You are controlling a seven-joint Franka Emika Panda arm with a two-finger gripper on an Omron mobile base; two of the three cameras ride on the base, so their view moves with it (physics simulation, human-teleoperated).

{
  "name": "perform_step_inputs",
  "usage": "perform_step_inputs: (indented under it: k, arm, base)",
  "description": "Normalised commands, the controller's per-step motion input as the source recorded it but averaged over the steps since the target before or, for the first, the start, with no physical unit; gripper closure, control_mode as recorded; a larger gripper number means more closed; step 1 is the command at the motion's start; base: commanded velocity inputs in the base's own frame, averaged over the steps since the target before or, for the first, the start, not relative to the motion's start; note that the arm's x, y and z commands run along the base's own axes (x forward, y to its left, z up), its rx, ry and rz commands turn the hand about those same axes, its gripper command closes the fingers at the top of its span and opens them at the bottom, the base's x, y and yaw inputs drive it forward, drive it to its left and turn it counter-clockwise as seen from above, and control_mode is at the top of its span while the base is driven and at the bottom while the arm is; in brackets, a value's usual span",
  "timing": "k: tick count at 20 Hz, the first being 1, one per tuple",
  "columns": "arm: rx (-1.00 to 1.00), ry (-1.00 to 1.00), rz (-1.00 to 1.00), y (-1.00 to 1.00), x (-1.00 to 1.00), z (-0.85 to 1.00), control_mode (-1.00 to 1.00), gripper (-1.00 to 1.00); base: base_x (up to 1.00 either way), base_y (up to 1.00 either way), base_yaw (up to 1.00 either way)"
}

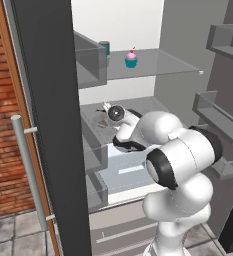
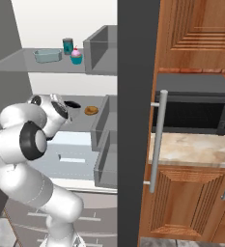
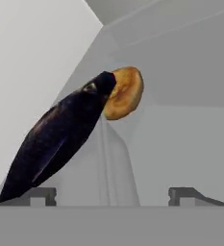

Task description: Place the tupperware on the second highest shelf of the fridge. Make space for the tupperware among the existing items by rearranging them on the shelves if needed. Close the fridge door when finished.

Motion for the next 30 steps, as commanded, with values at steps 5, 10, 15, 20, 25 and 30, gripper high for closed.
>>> perform_step_inputs:
  k: [5, 10, 15, 20, 25, 30]
  arm:
    - [0.0, 0.0, -0.08, -0.1, -0.44, 0.25, -1.0, -1.0]
    - [0.0, 0.0, -0.02, -0.16, -0.7, 0.84, -1.0, -1.0]
    - [0.0, 0.0, 0.0, -0.01, -0.61, 0.95, -1.0, -1.0]
    - [0.0, 0.05, 0.0, -0.1, -0.94, 0.76, -1.0, -1.0]
    - [0.03, 0.17, 0.08, -0.29, -1.0, 0.62, -1.0, -1.0]
    - [0.05, 0.14, 0.07, -0.3, -1.0, 0.2, -1.0, -1.0]
  base:
    - [0.0, 0.0, 0.0]
    - [0.0, 0.0, 0.0]
    - [0.0, 0.0, 0.0]
    - [0.0, 0.0, 0.0]
    - [0.0, 0.0, 0.0]
    - [0.0, 0.0, 0.0]
